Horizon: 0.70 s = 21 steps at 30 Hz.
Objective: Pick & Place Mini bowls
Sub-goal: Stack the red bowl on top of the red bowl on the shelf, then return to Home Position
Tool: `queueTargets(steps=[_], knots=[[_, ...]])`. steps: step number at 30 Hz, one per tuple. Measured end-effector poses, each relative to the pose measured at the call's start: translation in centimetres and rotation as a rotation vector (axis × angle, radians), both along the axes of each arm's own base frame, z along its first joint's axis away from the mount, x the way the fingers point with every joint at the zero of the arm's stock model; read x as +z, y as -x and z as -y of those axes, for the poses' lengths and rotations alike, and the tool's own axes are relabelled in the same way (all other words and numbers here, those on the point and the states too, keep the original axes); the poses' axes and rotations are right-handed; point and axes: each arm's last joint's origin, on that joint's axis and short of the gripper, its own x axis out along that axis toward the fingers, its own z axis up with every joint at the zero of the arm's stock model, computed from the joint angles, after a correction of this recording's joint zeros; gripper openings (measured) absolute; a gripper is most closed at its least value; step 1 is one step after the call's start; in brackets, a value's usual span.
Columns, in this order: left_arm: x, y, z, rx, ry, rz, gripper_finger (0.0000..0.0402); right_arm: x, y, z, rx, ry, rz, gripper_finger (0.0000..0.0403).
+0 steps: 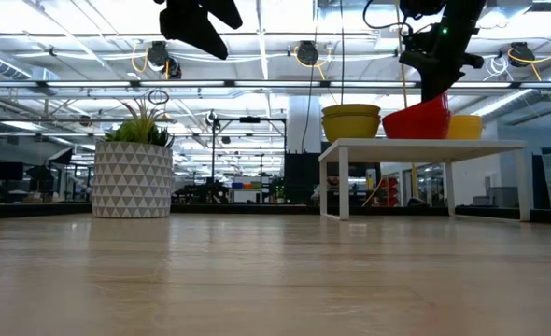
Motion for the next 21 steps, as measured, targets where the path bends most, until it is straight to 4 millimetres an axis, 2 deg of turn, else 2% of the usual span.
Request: queueTargets(steps=[5,11,16,21], knots=[[0.0,0.0,0.0,0.003,0.003,0.001,0.0349,0.3,0.3,-0.3,0.036,0.020,-0.011,0.0097],[0.0,0.0,0.0,0.003,0.002,0.001,0.0349,2.0,1.4,-1.8,0.095,0.101,0.068,0.0134],[0.0,0.0,0.0,-0.048,-0.049,-0.011,0.0349,3.9,3.0,-3.6,0.188,0.156,0.241,0.0141],[0.1,-0.1,-0.1,-0.078,-0.126,-0.009,0.0349,5.8,4.3,-5.6,0.400,0.151,0.494,0.0133]])
